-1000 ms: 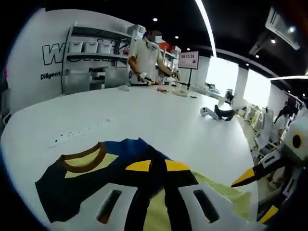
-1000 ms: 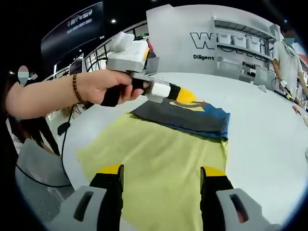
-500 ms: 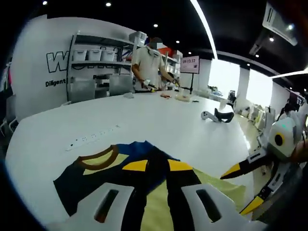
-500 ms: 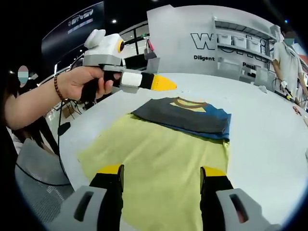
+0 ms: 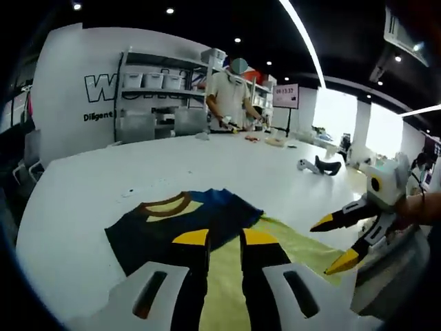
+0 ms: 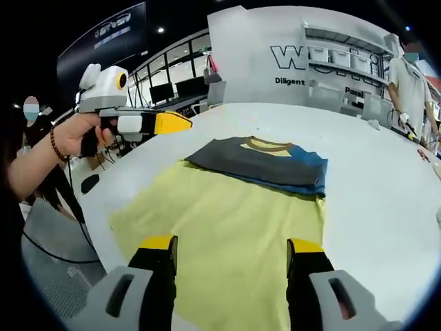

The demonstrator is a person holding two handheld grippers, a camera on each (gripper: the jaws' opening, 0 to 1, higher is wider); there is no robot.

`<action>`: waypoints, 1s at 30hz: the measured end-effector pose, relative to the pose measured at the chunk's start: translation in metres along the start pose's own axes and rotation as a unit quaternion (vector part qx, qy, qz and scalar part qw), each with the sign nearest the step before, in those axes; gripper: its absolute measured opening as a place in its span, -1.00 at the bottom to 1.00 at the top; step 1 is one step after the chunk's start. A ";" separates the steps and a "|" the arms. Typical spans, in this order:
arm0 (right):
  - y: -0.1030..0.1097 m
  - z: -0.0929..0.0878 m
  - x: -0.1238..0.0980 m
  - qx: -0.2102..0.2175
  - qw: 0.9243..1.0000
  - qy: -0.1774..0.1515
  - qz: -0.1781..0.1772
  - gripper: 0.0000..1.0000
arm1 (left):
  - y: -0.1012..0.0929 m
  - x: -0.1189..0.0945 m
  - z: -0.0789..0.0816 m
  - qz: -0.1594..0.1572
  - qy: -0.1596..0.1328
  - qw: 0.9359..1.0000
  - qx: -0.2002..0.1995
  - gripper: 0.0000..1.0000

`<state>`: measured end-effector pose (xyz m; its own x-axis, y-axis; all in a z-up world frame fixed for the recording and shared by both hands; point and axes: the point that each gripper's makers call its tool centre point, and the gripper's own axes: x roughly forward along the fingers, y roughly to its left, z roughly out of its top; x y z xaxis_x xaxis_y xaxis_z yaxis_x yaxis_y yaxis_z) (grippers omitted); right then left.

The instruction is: Fold the garment on the visible template until the final outline fits inside the template.

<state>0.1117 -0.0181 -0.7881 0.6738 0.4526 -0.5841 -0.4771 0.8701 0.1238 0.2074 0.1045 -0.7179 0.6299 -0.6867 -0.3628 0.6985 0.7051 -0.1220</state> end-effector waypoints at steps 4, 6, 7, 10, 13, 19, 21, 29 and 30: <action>-0.002 -0.004 -0.001 0.003 1.000 0.003 -0.003 0.23 | 0.006 -0.015 -0.005 0.017 -0.003 1.000 -0.009 -0.76; -0.003 -0.004 -0.001 0.003 1.000 0.004 -0.004 0.23 | 0.008 -0.020 -0.007 0.022 -0.001 1.000 -0.007 -0.75; -0.003 -0.004 -0.001 0.003 1.000 0.004 -0.004 0.23 | 0.008 -0.022 -0.007 0.025 -0.001 1.000 -0.007 -0.75; -0.004 -0.003 -0.002 0.003 1.000 0.002 -0.006 0.23 | 0.010 -0.033 -0.009 0.033 -0.006 0.999 -0.014 -0.75; -0.004 -0.003 -0.002 0.003 1.000 0.002 -0.006 0.23 | 0.009 -0.039 -0.010 0.039 -0.004 0.999 -0.013 -0.75; -0.004 -0.003 -0.002 0.004 1.000 0.001 -0.006 0.23 | 0.007 -0.050 -0.014 0.045 -0.005 0.999 -0.018 -0.74; -0.004 -0.003 -0.002 0.003 1.000 0.003 -0.006 0.23 | 0.006 -0.053 -0.016 0.046 -0.004 0.999 -0.020 -0.74; -0.005 -0.005 -0.002 0.003 1.000 0.005 -0.009 0.22 | 0.002 -0.062 -0.025 0.053 0.006 0.998 -0.020 -0.72; -0.005 -0.005 -0.003 0.003 1.000 0.005 -0.009 0.22 | 0.001 -0.063 -0.025 0.053 0.005 0.998 -0.025 -0.72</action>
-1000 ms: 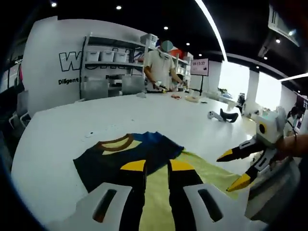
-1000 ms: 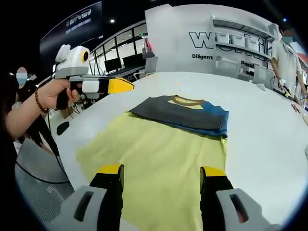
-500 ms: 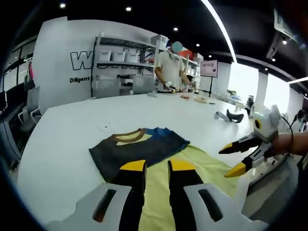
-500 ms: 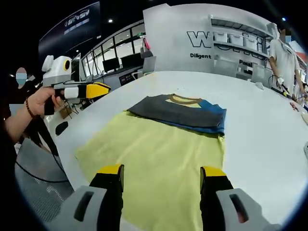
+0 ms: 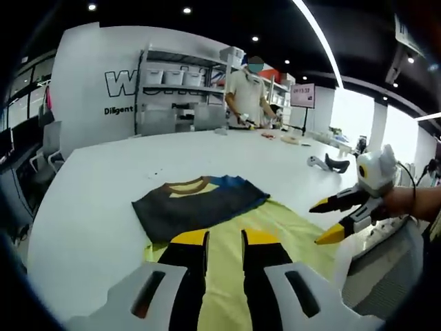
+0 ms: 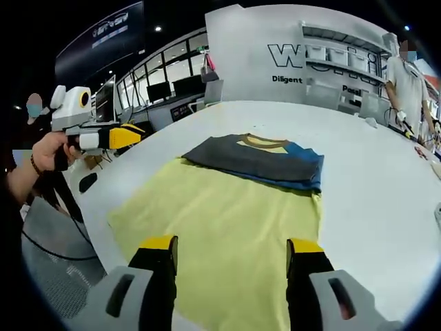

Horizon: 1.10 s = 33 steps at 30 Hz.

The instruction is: Fold the garment on the visible template until the final outline fits inside the template.

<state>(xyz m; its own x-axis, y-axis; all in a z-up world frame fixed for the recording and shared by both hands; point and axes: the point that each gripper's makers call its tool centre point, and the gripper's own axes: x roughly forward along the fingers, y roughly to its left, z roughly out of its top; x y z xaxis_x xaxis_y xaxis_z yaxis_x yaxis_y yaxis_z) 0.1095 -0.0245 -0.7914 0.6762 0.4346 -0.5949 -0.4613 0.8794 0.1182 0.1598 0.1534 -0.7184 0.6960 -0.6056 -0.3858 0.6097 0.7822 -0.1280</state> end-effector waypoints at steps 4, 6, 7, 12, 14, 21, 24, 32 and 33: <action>-0.001 -0.003 -0.001 0.000 1.000 0.003 -0.001 0.22 | 0.002 -0.009 -0.011 0.012 0.012 1.000 -0.004 -0.68; -0.003 -0.004 -0.002 0.002 1.000 0.004 -0.003 0.22 | 0.002 -0.012 -0.016 0.014 0.019 1.000 -0.002 -0.68; -0.003 -0.005 -0.003 0.003 1.000 0.004 -0.004 0.22 | 0.003 -0.015 -0.020 0.018 0.023 1.000 0.000 -0.67; -0.004 -0.013 -0.006 0.003 1.000 0.015 -0.007 0.20 | 0.002 -0.026 -0.038 0.021 0.048 0.999 -0.005 -0.61; -0.006 -0.015 -0.008 0.001 1.000 0.019 -0.015 0.19 | 0.004 -0.029 -0.044 0.025 0.059 0.998 -0.003 -0.59; -0.009 -0.030 -0.013 0.007 0.998 0.050 -0.024 0.18 | 0.003 -0.037 -0.062 0.032 0.089 0.995 0.009 -0.54; -0.011 -0.033 -0.015 0.008 0.998 0.053 -0.024 0.17 | 0.006 -0.042 -0.073 0.035 0.117 0.992 0.044 -0.50; -0.021 -0.054 -0.023 0.023 0.994 0.098 -0.043 0.14 | 0.015 -0.053 -0.100 0.060 0.164 0.984 0.035 -0.50; -0.023 -0.058 -0.024 0.025 0.993 0.103 -0.045 0.13 | 0.016 -0.054 -0.104 0.063 0.169 0.983 0.030 -0.50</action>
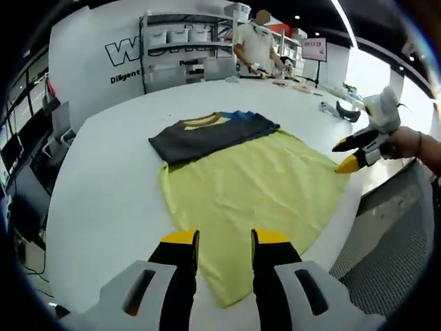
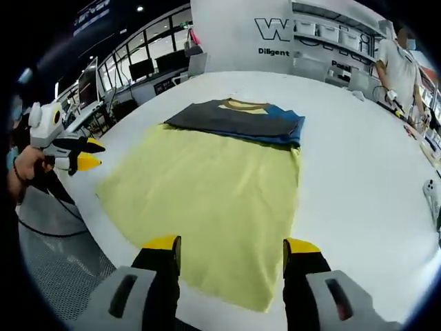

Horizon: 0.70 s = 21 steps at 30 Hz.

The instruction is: Fold the garment on the visible template until the final outline fits inside the template.

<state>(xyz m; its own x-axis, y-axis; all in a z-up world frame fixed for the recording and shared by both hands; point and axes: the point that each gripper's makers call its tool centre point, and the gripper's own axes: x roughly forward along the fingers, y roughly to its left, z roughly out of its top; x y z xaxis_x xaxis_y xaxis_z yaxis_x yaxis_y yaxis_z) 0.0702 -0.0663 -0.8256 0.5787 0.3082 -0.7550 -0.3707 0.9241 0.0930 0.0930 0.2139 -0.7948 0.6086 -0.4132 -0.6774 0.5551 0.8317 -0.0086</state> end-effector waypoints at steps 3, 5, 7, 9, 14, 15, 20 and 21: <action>-0.002 -0.007 0.000 0.003 1.000 0.011 -0.003 0.09 | -0.001 0.000 -0.009 -0.008 0.011 1.000 -0.018 -0.51; -0.003 -0.013 -0.001 0.006 1.000 0.022 -0.004 0.07 | -0.001 0.001 -0.017 -0.007 0.025 1.000 -0.018 -0.51; -0.004 -0.016 -0.001 0.008 1.000 0.028 -0.005 0.03 | -0.001 0.000 -0.023 -0.001 0.037 0.999 -0.013 -0.50; -0.007 -0.022 -0.002 0.017 0.999 0.038 -0.012 -0.01 | -0.002 0.000 -0.027 -0.004 0.044 0.999 -0.014 -0.50; -0.011 -0.029 -0.004 0.021 0.999 0.046 -0.018 -0.03 | -0.007 0.002 -0.038 -0.015 0.058 0.998 -0.034 -0.49; -0.012 -0.031 -0.005 0.021 0.998 0.051 -0.019 -0.04 | -0.007 0.002 -0.041 -0.014 0.062 0.997 -0.032 -0.49; -0.017 -0.038 -0.007 0.029 0.998 0.059 -0.025 -0.12 | -0.004 0.000 -0.053 -0.004 0.078 0.996 -0.045 -0.49; -0.018 -0.040 -0.008 0.029 0.997 0.063 -0.026 -0.11 | -0.004 -0.001 -0.055 -0.006 0.078 0.996 -0.052 -0.49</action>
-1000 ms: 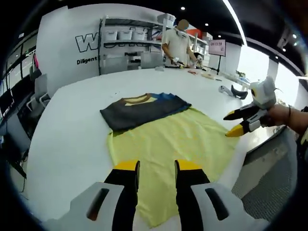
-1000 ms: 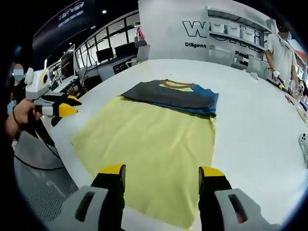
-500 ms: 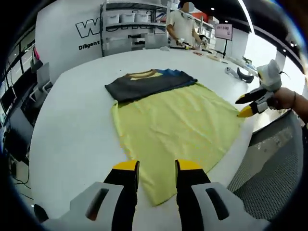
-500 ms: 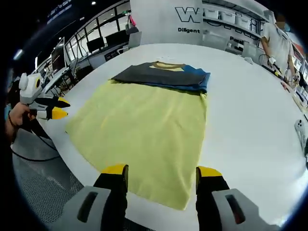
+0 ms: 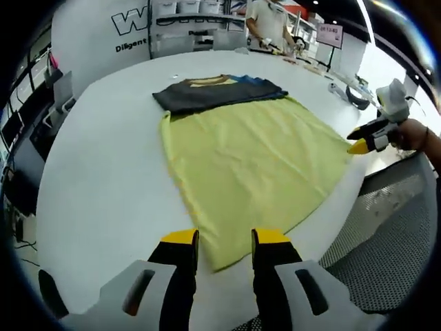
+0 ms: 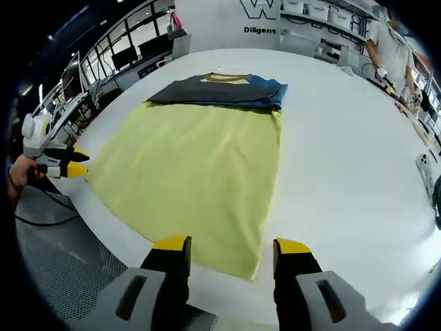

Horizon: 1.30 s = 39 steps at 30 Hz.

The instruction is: Fold the garment on the visible template until the final outline fits inside the template.

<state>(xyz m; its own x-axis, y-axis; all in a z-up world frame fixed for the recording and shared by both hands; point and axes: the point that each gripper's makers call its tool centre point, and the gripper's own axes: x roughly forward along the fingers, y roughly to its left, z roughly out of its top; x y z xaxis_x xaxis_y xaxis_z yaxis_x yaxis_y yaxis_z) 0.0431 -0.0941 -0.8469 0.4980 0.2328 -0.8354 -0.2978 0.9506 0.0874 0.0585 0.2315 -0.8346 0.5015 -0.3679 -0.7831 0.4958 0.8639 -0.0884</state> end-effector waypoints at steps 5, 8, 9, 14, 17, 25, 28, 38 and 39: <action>0.000 -0.007 0.000 -0.001 1.000 0.013 -0.002 -0.13 | 0.004 0.000 -0.009 0.012 0.015 1.000 -0.008 -0.50; -0.001 -0.009 0.000 0.002 1.000 0.018 -0.003 -0.18 | 0.006 0.001 -0.015 0.014 0.018 1.000 -0.020 -0.52; -0.001 -0.010 0.000 0.000 1.000 0.020 -0.004 -0.18 | 0.006 0.002 -0.016 0.013 0.017 0.999 -0.027 -0.53; -0.003 -0.015 0.000 -0.003 0.999 0.036 -0.013 -0.24 | 0.004 0.003 -0.018 0.010 0.017 0.999 -0.047 -0.54; -0.005 -0.014 0.001 -0.005 0.999 0.036 -0.015 -0.29 | 0.005 0.004 -0.017 0.011 0.016 0.999 -0.049 -0.56; -0.004 -0.016 0.001 -0.040 0.997 0.056 -0.022 -0.54 | 0.008 0.005 -0.018 0.030 0.020 0.998 -0.046 -0.59; -0.003 -0.015 0.002 -0.046 0.997 0.059 -0.022 -0.64 | 0.010 0.005 -0.017 0.037 0.017 0.999 -0.032 -0.76; 0.001 -0.005 0.002 -0.013 0.999 0.029 -0.008 -1.00 | 0.014 0.000 -0.005 0.046 -0.010 0.997 -0.054 -0.88; -0.003 -0.002 -0.002 -0.015 1.000 0.022 -0.015 -1.00 | 0.016 -0.001 -0.004 0.044 -0.015 0.997 -0.068 -0.88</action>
<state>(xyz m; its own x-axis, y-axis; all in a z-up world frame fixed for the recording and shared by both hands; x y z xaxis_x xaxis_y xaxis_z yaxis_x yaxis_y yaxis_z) 0.0414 -0.0980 -0.8469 0.4701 0.1944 -0.8609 -0.3085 0.9501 0.0461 0.0631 0.2470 -0.8375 0.5608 -0.2973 -0.7727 0.3493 0.9311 -0.1048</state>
